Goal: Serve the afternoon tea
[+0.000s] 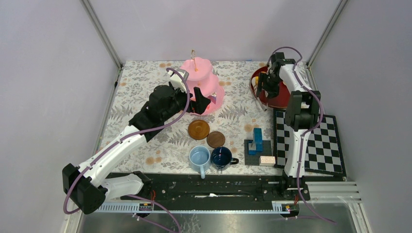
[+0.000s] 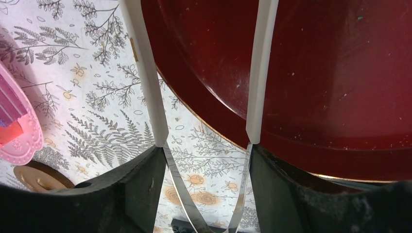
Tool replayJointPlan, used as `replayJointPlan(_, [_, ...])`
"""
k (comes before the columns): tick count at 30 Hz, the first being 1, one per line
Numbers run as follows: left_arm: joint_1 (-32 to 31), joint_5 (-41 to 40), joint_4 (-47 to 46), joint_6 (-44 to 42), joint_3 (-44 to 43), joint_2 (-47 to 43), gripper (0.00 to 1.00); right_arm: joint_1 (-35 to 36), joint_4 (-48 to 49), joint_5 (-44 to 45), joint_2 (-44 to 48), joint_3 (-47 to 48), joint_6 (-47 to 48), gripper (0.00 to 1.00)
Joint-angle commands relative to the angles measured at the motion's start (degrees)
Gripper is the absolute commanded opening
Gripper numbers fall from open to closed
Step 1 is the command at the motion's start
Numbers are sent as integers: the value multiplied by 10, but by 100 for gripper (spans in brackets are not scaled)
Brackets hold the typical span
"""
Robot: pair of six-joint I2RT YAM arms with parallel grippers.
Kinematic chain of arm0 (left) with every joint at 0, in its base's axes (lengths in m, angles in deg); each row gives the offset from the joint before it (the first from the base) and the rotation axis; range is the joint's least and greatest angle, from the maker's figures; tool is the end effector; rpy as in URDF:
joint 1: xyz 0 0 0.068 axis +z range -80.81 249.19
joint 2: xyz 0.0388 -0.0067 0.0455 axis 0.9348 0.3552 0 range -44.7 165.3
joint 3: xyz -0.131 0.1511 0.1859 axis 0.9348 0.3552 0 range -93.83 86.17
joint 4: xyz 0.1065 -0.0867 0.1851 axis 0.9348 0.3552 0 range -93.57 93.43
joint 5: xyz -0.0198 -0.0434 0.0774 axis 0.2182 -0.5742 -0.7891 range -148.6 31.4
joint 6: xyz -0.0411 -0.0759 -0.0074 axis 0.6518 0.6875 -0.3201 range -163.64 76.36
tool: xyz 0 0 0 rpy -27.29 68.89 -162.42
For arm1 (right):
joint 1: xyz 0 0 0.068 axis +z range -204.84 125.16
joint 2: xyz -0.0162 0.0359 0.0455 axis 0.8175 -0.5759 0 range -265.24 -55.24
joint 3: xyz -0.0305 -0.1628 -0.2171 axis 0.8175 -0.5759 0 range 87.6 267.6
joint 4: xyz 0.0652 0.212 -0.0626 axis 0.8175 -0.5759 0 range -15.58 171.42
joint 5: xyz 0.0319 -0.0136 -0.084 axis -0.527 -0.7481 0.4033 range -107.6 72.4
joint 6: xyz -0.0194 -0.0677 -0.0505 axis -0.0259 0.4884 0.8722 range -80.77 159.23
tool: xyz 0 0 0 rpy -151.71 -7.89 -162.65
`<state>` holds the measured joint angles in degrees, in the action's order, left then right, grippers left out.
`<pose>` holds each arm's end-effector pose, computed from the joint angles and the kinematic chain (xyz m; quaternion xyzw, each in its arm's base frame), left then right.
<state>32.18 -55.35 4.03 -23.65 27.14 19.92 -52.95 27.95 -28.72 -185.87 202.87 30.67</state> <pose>0.2128 -0.1660 0.3570 0.1334 0.7721 -0.3158 0.5351 0.4651 0.0301 0.1768 0.0392 0.9777 0.1114 0.1734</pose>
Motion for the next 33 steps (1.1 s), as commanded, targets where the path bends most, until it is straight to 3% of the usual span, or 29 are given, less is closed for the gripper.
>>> replayJointPlan(1, [4,-1,-20,1,-19,-7,99,9,-32,31,-15,59,9,67])
replayJointPlan(5, [6,-3,-19,0,-20,-8,99,11,-40,44,-13,70,10,64])
replayJointPlan(14, [9,-8,-19,-1,-19,-13,99,11,-31,60,37,52,5,46])
replayJointPlan(23, [30,-78,3,-34,-32,-53,99,11,82,51,185,-86,15,43])
replayJointPlan(27, [45,-126,6,-40,-29,-75,99,16,168,-33,266,-168,10,41])
replayJointPlan(33, [49,-179,2,-33,-18,-96,99,100,162,-16,279,-168,43,41])
